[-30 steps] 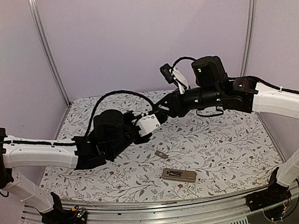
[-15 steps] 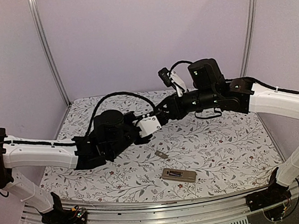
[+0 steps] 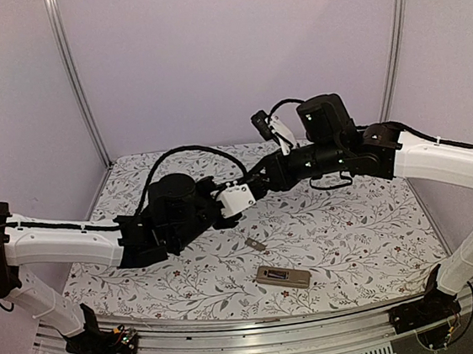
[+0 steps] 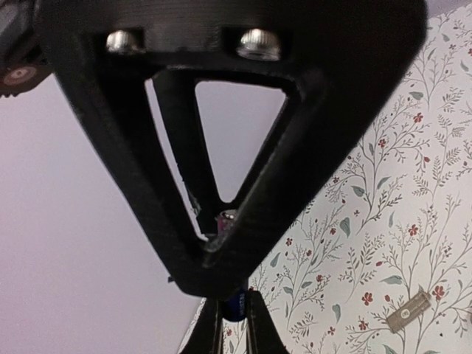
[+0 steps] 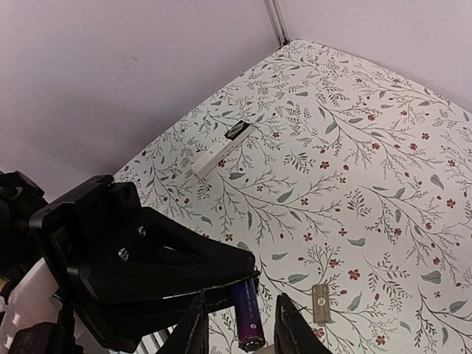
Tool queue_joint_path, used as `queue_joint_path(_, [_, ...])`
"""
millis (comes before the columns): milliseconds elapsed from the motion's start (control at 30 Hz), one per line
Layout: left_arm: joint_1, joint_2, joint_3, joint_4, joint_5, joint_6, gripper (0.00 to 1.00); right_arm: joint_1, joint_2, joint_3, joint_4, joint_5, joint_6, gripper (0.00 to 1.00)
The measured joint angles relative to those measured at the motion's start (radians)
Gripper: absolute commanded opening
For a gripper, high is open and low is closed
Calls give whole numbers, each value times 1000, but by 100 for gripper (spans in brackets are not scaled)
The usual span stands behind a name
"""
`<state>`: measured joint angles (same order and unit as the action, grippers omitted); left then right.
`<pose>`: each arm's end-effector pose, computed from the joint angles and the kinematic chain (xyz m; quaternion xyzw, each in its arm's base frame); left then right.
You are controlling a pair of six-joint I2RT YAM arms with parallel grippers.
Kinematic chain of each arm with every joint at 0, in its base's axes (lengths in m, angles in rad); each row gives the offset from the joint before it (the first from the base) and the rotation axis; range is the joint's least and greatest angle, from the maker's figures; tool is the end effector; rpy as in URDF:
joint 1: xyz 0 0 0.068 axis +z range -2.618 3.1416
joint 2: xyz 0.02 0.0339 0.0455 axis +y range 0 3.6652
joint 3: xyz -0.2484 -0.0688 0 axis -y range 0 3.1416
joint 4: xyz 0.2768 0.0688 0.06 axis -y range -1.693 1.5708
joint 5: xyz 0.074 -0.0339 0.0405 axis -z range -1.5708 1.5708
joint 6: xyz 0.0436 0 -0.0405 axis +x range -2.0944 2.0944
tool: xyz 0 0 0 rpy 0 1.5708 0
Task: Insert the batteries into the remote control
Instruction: Pass from the left arm to the right
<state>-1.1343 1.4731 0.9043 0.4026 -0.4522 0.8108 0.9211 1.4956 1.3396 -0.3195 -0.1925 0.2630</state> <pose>0.1749 -0.3299 0.2434 0.5332 0.5386 0.0675 0.6489 0.2280 0.3139 0.3240 -0.3220 0.7880 0.3573 0.3843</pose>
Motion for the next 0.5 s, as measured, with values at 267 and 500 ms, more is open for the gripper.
queue_joint_path(267, [0,0,0,0,21,-4,0,-8,-1,-2,-16,-1,8,6])
queue_joint_path(500, [0,-1,0,0,40,-16,8,-9,-8,-10,-15,-2,2,0])
